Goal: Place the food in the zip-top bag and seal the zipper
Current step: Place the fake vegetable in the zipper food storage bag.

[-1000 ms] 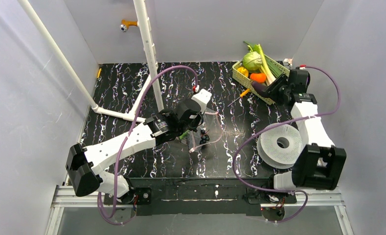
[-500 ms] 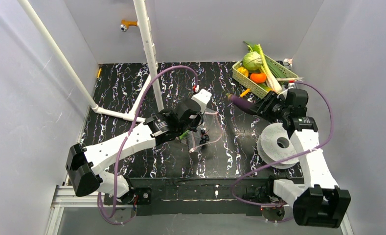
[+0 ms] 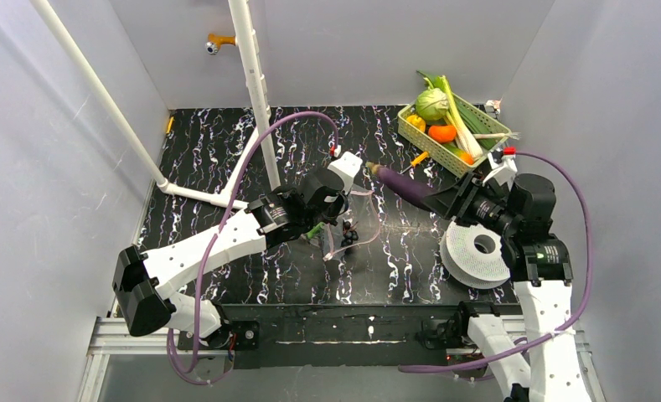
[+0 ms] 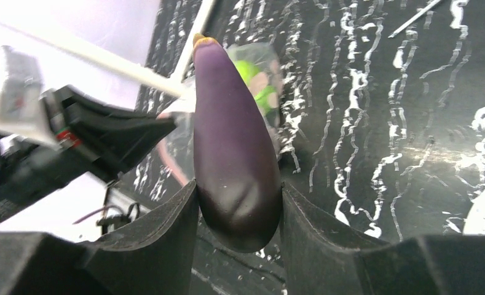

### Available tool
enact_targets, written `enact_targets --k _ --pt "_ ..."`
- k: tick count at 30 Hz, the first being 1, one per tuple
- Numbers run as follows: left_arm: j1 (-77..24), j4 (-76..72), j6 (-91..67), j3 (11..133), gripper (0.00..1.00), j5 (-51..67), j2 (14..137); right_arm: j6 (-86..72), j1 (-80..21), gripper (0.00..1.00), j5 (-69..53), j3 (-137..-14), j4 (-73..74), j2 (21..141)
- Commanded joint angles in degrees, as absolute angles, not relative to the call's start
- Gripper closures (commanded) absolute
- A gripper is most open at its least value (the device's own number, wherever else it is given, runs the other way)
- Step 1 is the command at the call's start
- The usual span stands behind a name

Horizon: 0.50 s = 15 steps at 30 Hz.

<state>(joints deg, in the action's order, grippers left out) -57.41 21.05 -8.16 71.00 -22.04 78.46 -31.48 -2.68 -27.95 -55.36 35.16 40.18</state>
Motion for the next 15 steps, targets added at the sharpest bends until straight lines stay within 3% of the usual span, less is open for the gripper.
enact_targets --k 1,7,15 --pt "-57.6 21.5 -8.6 73.2 1.00 -23.3 77.9 -27.4 -3.9 0.99 -38.3 -61.3 39.4 40.7" --pt "-57.6 21.6 -8.7 73.2 1.00 -23.4 78.0 -24.3 -11.6 0.99 -35.3 -65.8 46.0 41.2" --pt "-57.6 21.6 -8.7 73.2 1.00 -23.7 78.2 -18.2 -14.5 0.99 -26.5 -69.0 57.5 42.7"
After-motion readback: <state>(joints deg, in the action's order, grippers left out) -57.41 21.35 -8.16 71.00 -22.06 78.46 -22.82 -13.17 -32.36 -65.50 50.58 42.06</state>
